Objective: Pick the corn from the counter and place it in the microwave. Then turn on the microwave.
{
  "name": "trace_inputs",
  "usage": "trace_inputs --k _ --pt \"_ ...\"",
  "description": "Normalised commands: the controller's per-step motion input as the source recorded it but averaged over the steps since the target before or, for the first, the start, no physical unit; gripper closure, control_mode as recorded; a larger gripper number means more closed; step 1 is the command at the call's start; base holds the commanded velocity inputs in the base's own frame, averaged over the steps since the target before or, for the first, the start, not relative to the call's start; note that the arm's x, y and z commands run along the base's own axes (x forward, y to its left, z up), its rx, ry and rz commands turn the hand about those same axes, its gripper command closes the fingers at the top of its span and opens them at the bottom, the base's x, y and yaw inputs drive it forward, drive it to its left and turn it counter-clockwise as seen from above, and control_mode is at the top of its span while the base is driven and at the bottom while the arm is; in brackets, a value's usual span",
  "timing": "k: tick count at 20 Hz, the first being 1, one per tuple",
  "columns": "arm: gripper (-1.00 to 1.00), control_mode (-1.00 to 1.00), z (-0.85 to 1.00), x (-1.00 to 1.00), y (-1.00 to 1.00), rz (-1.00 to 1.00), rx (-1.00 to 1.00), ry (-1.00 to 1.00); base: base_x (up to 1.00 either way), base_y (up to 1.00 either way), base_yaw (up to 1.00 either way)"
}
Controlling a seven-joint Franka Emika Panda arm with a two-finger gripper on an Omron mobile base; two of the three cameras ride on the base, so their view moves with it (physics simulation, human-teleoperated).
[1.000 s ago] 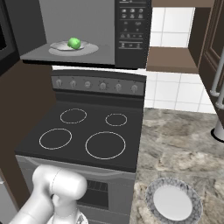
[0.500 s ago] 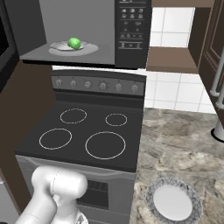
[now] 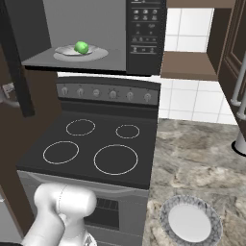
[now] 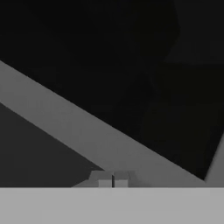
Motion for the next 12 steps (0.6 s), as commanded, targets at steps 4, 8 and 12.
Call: trace_inputs --k 4,8,12 --pt "1.00 -1.00 0.00 0.77 -0.67 0.17 0.15 0.00 0.00 0.00 0.00" --pt "1.00 -1.00 0.00 0.77 -0.63 0.17 0.14 0.00 0.00 0.00 0.00" --pt "1.00 -1.00 0.05 0.64 -0.49 0.17 0.13 0.00 0.00 0.00 0.00"
